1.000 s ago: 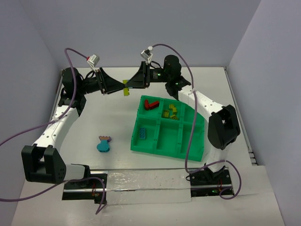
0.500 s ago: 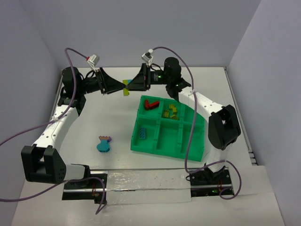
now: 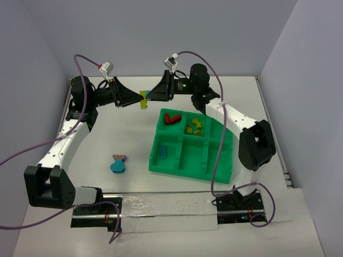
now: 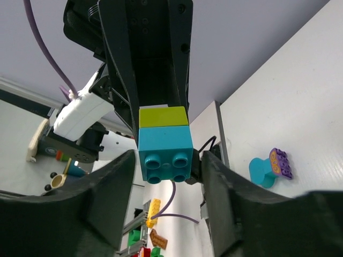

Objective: Sort the legos into containers by color

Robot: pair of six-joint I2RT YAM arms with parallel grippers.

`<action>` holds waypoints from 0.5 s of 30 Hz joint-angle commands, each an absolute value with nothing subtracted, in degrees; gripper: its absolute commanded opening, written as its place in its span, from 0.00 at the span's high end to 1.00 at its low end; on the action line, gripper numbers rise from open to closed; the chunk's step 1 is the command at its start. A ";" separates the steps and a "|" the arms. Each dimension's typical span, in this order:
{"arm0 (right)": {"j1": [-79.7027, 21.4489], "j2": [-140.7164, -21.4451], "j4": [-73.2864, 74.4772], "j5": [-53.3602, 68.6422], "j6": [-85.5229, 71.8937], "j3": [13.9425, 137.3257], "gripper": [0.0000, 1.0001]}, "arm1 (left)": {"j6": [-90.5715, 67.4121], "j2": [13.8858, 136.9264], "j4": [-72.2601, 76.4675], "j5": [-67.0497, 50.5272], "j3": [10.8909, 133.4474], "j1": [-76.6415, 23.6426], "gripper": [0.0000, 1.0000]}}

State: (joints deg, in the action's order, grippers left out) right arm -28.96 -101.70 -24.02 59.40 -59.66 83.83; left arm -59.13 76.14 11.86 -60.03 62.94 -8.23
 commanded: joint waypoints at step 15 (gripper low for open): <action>-24.37 -91.71 -27.52 58.41 -57.94 73.62 1.00 | -56.74 74.14 11.22 -59.81 66.61 -8.44 1.00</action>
